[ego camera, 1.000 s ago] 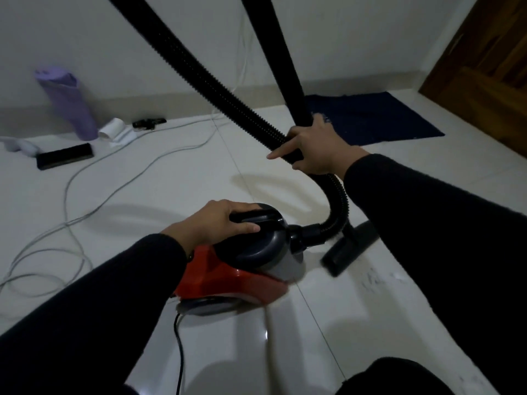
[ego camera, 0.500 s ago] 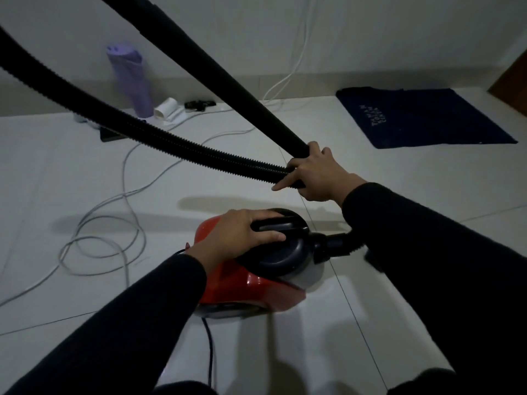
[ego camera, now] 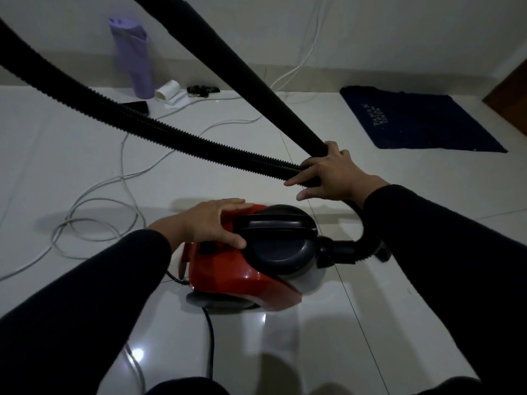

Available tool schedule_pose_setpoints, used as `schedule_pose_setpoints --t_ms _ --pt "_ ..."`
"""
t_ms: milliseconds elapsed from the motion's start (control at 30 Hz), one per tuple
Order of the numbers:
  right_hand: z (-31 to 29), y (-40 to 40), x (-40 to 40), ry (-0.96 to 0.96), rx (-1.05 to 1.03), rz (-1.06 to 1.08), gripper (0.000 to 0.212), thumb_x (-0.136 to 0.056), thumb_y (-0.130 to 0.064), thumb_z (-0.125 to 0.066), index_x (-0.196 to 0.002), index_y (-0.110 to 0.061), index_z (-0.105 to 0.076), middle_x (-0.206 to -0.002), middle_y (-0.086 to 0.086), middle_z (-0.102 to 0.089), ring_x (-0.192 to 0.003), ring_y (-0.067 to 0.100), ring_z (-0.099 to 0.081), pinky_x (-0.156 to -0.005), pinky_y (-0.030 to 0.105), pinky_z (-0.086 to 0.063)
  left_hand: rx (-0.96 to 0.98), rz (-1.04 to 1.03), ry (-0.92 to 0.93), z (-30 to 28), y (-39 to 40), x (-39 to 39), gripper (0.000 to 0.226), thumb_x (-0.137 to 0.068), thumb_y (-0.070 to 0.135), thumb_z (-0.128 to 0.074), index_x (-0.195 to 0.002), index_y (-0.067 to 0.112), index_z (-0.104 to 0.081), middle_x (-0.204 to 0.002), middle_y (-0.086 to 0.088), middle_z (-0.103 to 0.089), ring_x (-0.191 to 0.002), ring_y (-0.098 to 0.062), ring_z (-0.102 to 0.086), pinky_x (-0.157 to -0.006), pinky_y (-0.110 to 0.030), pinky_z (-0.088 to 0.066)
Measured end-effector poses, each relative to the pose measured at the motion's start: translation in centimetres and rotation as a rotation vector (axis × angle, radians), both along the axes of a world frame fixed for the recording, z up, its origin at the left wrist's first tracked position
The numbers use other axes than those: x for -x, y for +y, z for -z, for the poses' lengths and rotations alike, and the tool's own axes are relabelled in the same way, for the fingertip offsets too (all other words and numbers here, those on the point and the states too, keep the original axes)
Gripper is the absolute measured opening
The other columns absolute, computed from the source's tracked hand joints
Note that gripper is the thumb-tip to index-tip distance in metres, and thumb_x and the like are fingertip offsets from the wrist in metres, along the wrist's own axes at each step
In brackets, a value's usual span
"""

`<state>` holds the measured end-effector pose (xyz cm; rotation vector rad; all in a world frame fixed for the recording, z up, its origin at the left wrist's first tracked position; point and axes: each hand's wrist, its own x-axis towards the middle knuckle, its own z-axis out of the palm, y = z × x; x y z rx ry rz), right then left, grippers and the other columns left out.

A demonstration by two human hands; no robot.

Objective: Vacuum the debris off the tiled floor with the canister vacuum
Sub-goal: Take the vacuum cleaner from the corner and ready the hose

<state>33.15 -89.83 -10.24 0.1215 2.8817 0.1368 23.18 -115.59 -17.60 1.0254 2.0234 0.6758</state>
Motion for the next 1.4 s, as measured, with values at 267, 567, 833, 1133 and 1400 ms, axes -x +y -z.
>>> schedule_pose_setpoints --t_ms 267,567,833,1133,1400 --pt "0.7 -0.5 -0.1 0.005 -0.016 -0.004 0.045 -0.089 -0.036 -0.062 -0.125 -0.060 -0.049 -0.134 -0.021 -0.054 -0.129 0.032 -0.025 -0.087 0.037 -0.025 0.202 0.375 0.278 -0.5 0.1 2.5 0.113 -0.064 0.009 -0.083 -0.141 0.053 -0.013 -0.159 0.011 -0.011 -0.143 -0.025 -0.020 -0.114 -0.047 -0.023" --pt "1.0 -0.6 0.1 0.010 0.000 0.015 0.045 -0.089 -0.036 -0.062 -0.124 -0.061 -0.049 -0.129 -0.021 -0.057 -0.128 0.032 -0.026 -0.091 0.039 -0.029 0.107 0.424 0.348 -0.6 0.5 3.0 0.121 -0.055 -0.003 -0.083 -0.147 0.043 -0.019 -0.151 0.007 -0.033 -0.136 -0.019 -0.029 -0.111 -0.042 -0.029" --pt "0.8 -1.3 -0.1 -0.021 0.008 0.001 0.044 -0.091 -0.035 -0.060 -0.124 -0.062 -0.049 -0.130 -0.023 -0.056 -0.127 0.031 -0.027 -0.092 0.040 -0.031 0.118 0.443 0.410 1.2 0.5 3.8 0.120 -0.056 0.008 -0.086 -0.150 0.034 -0.015 -0.155 0.004 -0.022 -0.140 -0.021 -0.022 -0.114 -0.041 -0.025" --pt "0.3 -1.2 -1.0 -0.055 0.004 -0.004 0.044 -0.091 -0.035 -0.059 -0.127 -0.058 -0.048 -0.129 -0.019 -0.056 -0.131 0.033 -0.024 -0.097 0.044 -0.031 -0.382 0.648 1.185 -6.3 2.8 2.9 0.038 -0.078 0.017 -0.071 -0.115 0.013 -0.062 -0.105 -0.010 -0.065 -0.088 -0.026 -0.065 -0.065 -0.036 -0.053" --pt "0.4 0.7 -1.8 0.045 0.174 0.115 0.043 -0.090 -0.033 -0.061 -0.126 -0.055 -0.052 -0.128 -0.018 -0.058 -0.135 0.035 -0.023 -0.104 0.045 -0.030 0.130 0.388 1.742 -14.1 8.2 2.6 0.079 -0.083 0.022 -0.063 -0.148 0.024 -0.018 -0.127 -0.011 -0.051 -0.116 -0.031 -0.050 -0.108 -0.054 -0.027"
